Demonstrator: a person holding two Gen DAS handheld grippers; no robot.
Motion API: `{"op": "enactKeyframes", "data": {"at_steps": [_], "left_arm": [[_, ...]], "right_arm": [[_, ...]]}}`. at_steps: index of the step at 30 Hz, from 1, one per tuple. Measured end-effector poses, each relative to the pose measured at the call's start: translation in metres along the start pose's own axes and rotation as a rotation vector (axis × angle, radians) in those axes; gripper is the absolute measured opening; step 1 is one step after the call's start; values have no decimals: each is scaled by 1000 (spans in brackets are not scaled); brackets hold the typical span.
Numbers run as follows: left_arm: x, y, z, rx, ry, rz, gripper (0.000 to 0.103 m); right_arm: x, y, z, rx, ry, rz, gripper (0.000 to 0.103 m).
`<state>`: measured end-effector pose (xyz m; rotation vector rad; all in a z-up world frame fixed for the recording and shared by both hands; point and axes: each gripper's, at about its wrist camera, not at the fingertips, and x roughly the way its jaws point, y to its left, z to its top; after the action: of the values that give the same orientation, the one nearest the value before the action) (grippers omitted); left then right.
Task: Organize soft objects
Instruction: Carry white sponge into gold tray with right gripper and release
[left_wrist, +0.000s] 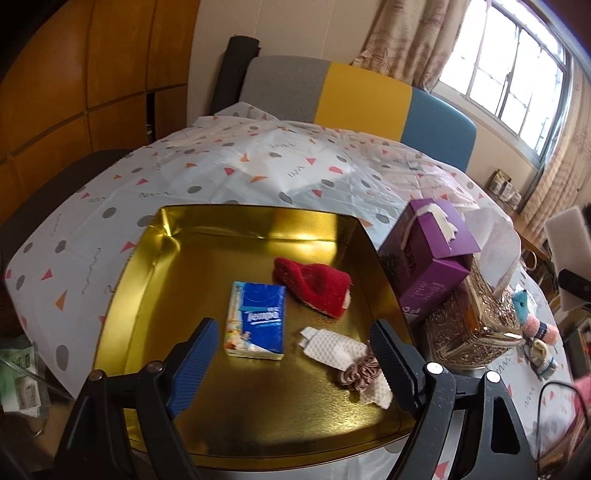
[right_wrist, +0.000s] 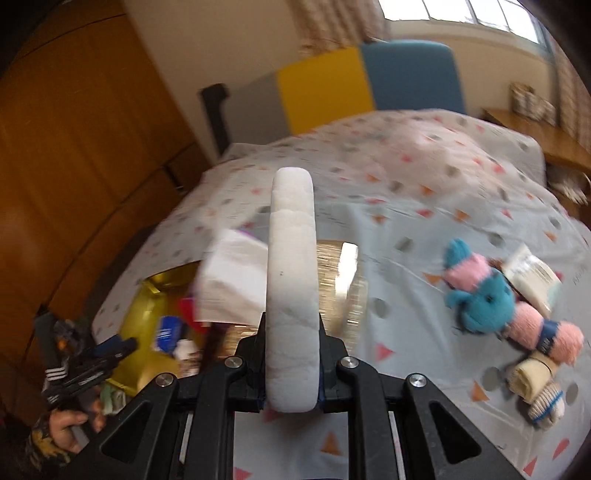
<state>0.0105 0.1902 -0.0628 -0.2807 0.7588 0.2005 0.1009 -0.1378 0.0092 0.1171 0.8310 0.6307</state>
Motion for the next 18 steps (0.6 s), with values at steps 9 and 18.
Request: {"op": "enactKeyframes", "data": {"at_steps": [9,18], "left_arm": [[-9,32,3,-80,-35,68,88],[-16,71,4,-148,-61,140,88]], "right_arm": [[57,95,-12,-133,138,218,17],[158,139,-54,-154,392,313,28]]}}
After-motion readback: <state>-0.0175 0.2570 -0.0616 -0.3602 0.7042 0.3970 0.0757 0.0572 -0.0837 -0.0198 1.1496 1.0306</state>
